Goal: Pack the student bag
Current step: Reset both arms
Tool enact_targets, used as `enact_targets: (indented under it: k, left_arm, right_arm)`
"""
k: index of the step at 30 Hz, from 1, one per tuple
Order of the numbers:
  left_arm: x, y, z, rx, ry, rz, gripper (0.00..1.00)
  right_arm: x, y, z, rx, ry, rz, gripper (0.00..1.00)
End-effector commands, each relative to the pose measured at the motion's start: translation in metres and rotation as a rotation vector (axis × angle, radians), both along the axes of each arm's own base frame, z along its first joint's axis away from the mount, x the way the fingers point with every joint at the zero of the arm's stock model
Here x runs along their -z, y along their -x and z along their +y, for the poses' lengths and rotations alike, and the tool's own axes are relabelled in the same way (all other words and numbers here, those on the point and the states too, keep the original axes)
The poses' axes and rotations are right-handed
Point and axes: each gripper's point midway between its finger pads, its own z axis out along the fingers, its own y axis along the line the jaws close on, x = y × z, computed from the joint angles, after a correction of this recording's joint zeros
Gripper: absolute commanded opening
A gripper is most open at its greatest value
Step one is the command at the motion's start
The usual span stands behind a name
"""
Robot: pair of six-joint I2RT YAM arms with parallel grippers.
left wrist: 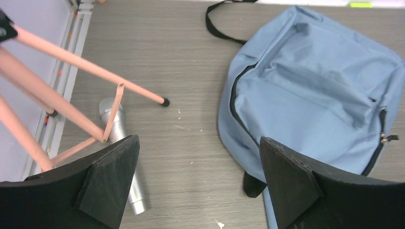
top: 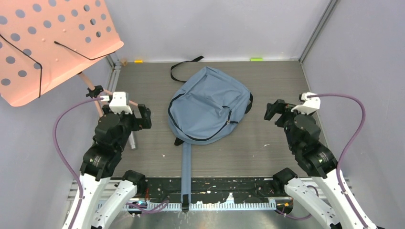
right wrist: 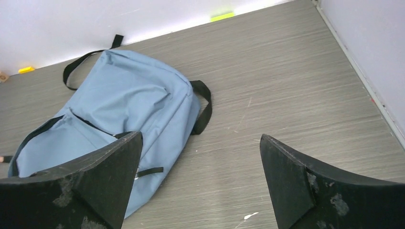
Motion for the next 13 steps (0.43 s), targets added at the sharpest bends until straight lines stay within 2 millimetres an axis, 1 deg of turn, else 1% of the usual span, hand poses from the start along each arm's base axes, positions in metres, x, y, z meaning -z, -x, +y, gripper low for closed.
enact_targets:
  k: [1,7,11,13]
  left_arm:
    - [0.021,-0.0026,0.0131,-0.057,-0.053,0.007,1.0]
    - [0.0146,-0.0021,0.0097,-0.035,-0.043,-0.023,1.0]
    - [0.0196,-0.0031,0.0075,-0.02,-0.056,-0.005,1.0]
    - [0.0179,-0.0021,0.0064,-0.014,-0.049,-0.013,1.0]
  right_arm:
    - [0.0056,0.0001,-0.0158,0.078,0.013,-0.053,0.99]
    - [0.007,0.005,-0.0228,0.098,0.031,-0.055,0.99]
    - [0.0076,0.0045,-0.0236,0.101,0.045,-0.045,0.99]
    - [0.0068,0.0047,-0.0243,0.104,0.047,-0.046,0.99]
